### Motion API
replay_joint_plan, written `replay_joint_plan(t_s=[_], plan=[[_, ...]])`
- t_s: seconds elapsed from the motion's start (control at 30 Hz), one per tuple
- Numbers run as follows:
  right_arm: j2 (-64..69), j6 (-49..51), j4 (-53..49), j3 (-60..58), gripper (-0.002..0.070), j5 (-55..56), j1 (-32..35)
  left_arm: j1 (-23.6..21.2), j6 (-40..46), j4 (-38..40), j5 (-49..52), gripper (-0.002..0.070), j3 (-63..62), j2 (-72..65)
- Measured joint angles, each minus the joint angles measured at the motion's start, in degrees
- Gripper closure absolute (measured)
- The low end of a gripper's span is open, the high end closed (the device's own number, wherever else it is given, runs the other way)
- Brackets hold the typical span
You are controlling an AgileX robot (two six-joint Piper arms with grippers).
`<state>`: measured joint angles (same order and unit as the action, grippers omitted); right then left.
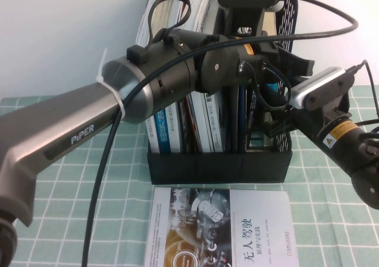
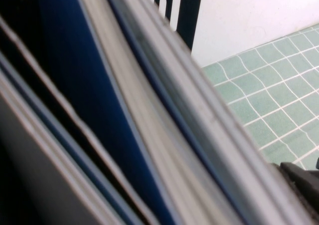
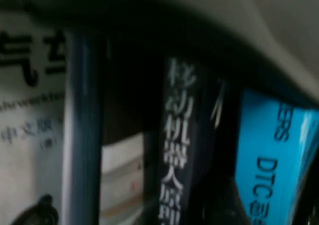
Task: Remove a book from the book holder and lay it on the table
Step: Pick up the right side book from the book shelf
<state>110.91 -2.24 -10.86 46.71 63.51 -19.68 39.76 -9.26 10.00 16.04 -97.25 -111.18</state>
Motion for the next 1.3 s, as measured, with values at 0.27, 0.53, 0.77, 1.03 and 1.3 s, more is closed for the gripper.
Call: replay_joint_plan(t_s=[0.27,0.53,0.77,1.03,1.3], plan=[[5.09,-0.79,1.95,0.12,0.0313,2.6,-0.12,0.0,-0.11,0.11,-0.11,0.0678,0.0,0.0],[6.82,-3.19,5.57,0.12,0.0322,3.82,-0.59,0.0,0.02,0.23,-0.22,0.0678,0.09,0.86],[6.82,-3.19,10.03,0.12,0.0325,2.9,-0.28,-0.23,0.23,-0.56,-0.47,0.0678,0.12,5.25],[6.82,-3.07,8.49,0.12,0.0409,2.9,-0.28,-0.6,1.15,-1.17,-0.3,0.0678,0.12,6.58],[6.82,-2.87,7.71,0.12,0.0428,2.9,-0.28,0.22,3.71,0.48,1.63,0.0678,0.12,6.89]])
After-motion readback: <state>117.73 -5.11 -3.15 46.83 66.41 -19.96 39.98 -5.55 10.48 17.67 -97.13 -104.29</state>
